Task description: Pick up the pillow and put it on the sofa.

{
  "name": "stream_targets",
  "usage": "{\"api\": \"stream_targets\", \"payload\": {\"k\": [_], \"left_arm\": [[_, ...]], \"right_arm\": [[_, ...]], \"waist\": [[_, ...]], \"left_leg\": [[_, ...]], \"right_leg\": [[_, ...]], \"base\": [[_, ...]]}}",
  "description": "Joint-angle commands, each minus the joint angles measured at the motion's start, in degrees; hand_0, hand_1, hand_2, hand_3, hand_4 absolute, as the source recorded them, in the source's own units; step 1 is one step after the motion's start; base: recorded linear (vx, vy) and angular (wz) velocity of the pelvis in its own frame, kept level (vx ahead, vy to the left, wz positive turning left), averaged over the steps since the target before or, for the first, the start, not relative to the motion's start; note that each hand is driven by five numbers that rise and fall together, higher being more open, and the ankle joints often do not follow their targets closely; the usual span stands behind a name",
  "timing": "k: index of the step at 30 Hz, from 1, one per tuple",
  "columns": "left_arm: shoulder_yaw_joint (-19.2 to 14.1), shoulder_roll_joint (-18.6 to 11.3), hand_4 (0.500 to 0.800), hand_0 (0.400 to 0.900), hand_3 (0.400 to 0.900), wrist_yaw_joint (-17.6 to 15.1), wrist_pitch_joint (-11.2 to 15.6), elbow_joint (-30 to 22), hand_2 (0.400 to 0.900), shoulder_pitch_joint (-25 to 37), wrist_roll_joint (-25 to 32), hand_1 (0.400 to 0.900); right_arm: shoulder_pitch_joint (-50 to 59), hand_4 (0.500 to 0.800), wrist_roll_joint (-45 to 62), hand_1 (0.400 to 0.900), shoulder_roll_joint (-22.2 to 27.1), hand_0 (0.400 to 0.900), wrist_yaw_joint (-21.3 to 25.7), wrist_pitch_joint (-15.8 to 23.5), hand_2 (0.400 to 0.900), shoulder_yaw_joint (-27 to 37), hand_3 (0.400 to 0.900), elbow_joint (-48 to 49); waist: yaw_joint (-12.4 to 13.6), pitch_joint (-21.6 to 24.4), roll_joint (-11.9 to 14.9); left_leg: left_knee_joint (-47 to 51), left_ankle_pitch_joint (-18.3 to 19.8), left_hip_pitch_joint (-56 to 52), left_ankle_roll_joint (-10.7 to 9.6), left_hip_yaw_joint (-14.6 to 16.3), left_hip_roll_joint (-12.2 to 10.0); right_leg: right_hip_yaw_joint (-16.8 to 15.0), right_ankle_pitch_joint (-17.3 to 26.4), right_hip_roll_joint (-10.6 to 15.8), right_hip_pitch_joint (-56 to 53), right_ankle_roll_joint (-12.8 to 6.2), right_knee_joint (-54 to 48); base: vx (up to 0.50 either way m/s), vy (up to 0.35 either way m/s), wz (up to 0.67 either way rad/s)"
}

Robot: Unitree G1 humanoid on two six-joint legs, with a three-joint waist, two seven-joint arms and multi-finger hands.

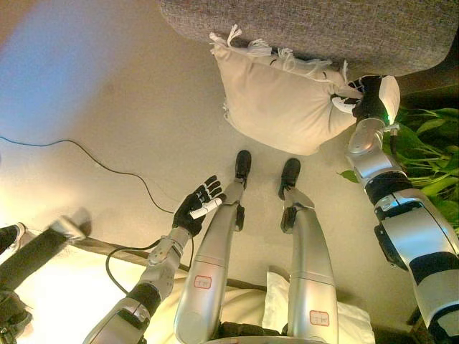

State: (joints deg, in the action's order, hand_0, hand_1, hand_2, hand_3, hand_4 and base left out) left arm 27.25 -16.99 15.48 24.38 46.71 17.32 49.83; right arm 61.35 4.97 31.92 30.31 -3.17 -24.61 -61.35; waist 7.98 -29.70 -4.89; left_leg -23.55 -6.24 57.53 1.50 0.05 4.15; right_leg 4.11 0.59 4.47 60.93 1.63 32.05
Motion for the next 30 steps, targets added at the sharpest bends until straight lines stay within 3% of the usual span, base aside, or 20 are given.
{"api": "stream_targets", "payload": {"k": [1,8,15,21,24,30], "left_arm": [[1.1,0.5,0.800,0.900,0.900,0.2,0.4,-1.6,0.900,-8.1,0.1,0.900],[-1.4,0.0,0.800,0.900,0.900,-1.0,0.2,-1.7,0.900,-8.7,-0.9,0.900],[-4.9,0.1,0.800,0.900,0.900,-2.0,-2.2,1.0,0.900,-7.0,-4.7,0.900],[-7.5,0.0,0.800,0.900,0.900,-2.7,-5.8,3.8,0.900,-7.2,-7.9,0.900],[-9.3,0.7,0.800,0.900,0.900,-3.1,-6.7,5.1,0.900,-9.0,-10.9,0.900],[-13.2,2.2,0.800,0.900,0.900,-4.9,-10.6,7.1,0.900,-12.7,-15.6,0.900]], "right_arm": [[2.6,0.500,0.3,0.400,7.7,0.400,1.3,4.8,0.400,-2.8,0.400,3.9],[-5.5,0.500,1.0,0.400,6.2,0.400,0.4,8.4,0.400,-0.2,0.400,11.8],[-17.5,0.500,-2.0,0.400,3.3,0.400,-0.9,11.0,0.400,3.3,0.400,22.7],[-28.9,0.500,-4.6,0.400,0.5,0.400,-1.8,10.4,0.400,6.4,0.400,34.2],[-35.4,0.500,-6.9,0.400,-0.1,0.400,-3.0,12.0,0.400,8.6,0.400,39.4],[-44.3,0.500,-8.8,0.400,2.3,0.400,-10.0,11.6,0.400,13.6,0.400,49.3]], "waist": [[-1.3,-0.1,-4.9],[-2.8,-0.1,-2.6],[-4.2,-0.1,1.7],[-5.3,6.0,5.0],[-5.9,9.3,6.2],[-6.8,16.9,7.9]], "left_leg": [[1.2,3.8,-4.2,0.4,-1.6,1.3],[3.2,4.7,-11.9,0.5,-0.5,0.8],[7.4,5.7,-25.6,-0.3,0.2,0.5],[12.6,6.5,-35.9,-0.8,-0.1,-0.4],[15.3,6.7,-41.3,-1.0,-0.3,-0.8],[19.9,7.2,-50.9,-1.3,0.2,-1.4]], "right_leg": [[2.1,-2.6,-3.1,-6.0,-0.89,-1.8],[1.7,-2.3,-4.2,-12.7,-1.32,-4.3],[2.7,-2.5,-3.9,-27.0,-2.16,-9.4],[2.5,-2.4,-2.6,-37.6,-3.12,-15.7],[2.5,-2.0,-2.2,-43.8,-3.40,-19.6],[2.0,-1.1,-1.9,-54.5,-4.03,-26.6]], "base": [[-0.06,-0.005,-0.07],[-0.07,0.004,-0.10],[-0.06,-0.043,-0.07],[0.07,-0.038,-0.03],[0.10,-0.029,-0.04],[0.14,0.013,-0.10]]}}
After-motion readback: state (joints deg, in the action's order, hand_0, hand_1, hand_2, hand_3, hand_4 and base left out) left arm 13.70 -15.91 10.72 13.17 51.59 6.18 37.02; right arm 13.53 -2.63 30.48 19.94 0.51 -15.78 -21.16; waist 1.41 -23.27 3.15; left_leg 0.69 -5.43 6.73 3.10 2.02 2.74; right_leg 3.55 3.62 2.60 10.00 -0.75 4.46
